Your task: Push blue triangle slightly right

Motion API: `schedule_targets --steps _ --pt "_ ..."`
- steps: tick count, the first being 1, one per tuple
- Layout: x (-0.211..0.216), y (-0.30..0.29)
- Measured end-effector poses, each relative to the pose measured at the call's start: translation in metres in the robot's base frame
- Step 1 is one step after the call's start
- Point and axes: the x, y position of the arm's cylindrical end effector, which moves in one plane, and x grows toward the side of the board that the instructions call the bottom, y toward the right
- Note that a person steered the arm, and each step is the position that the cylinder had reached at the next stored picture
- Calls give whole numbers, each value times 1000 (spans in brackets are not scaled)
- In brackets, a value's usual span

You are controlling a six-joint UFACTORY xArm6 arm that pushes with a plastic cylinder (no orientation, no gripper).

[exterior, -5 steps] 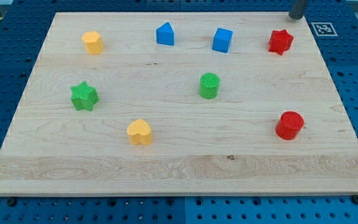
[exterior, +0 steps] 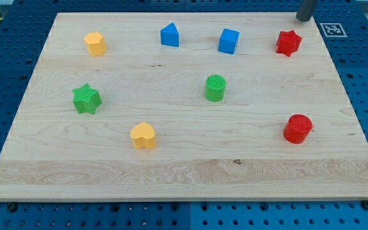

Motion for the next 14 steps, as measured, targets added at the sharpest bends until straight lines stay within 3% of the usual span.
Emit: schedule_targets --steps 4,8,12,14 --pt "0 -77" --pt "26 -133" --pt "-11 -315" --pt "13 -345"
